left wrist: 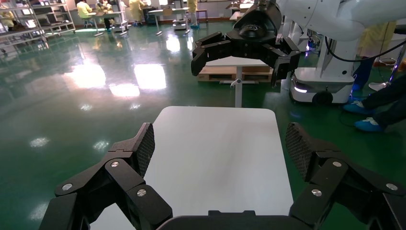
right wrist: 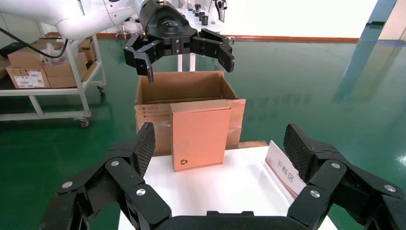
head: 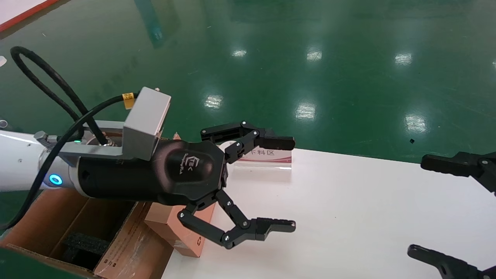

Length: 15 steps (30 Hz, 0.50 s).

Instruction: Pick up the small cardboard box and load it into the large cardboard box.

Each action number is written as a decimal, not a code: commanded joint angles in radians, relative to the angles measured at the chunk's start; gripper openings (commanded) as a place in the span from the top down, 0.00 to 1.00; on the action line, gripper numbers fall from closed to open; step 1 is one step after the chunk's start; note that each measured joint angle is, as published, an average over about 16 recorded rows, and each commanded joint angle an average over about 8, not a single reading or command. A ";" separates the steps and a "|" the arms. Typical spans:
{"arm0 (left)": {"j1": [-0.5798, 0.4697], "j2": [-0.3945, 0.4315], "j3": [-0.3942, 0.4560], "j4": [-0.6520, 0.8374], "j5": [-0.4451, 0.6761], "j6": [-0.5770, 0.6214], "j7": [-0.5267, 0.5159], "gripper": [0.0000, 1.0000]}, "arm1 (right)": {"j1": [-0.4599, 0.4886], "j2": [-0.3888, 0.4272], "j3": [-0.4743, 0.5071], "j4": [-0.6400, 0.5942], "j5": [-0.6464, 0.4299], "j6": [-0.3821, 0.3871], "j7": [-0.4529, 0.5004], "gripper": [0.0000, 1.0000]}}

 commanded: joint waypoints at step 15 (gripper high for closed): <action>-0.010 -0.013 0.015 -0.009 0.039 -0.013 -0.026 0.00 | 0.000 0.000 0.000 0.000 0.000 0.000 0.000 0.00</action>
